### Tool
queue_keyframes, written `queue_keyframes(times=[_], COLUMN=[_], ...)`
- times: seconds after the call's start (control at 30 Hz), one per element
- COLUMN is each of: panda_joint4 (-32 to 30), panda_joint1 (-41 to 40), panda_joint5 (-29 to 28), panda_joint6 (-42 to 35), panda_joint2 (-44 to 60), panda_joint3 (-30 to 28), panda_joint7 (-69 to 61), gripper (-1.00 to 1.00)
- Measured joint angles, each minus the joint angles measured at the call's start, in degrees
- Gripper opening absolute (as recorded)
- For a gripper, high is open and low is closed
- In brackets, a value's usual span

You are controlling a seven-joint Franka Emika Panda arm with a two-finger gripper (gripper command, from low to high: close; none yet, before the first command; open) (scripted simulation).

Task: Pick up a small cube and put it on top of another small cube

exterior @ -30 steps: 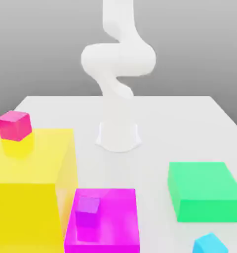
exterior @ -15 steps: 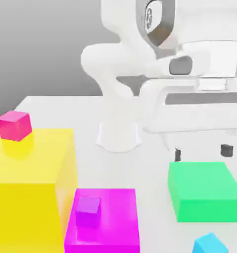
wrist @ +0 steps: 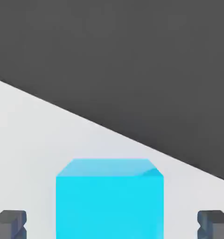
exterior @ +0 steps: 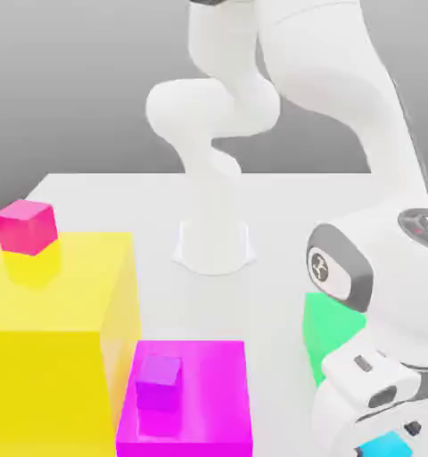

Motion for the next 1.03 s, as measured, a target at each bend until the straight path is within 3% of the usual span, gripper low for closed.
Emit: queue_keyframes(times=[0.17,0.33,0.77,0.93,0.97,1.03], panda_joint4=[0.1,-1.5,6.3,9.7,9.6,9.6], panda_joint1=[0.1,-1.5,-17.6,-29.6,-30.2,-30.2], panda_joint5=[-0.2,2.6,10.0,12.8,13.2,13.2], panda_joint6=[0.4,-5.7,-29.0,-35.2,-34.6,-34.6], panda_joint2=[0.6,-7.2,-23.1,-26.1,-25.7,-25.7], panda_joint3=[-0.2,1.8,-14.6,-21.2,-21.6,-21.6], panda_joint7=[0.1,-1.8,6.4,11.1,11.7,11.7], gripper=[-1.0,-1.0,-1.0,-1.0,1.0,1.0])
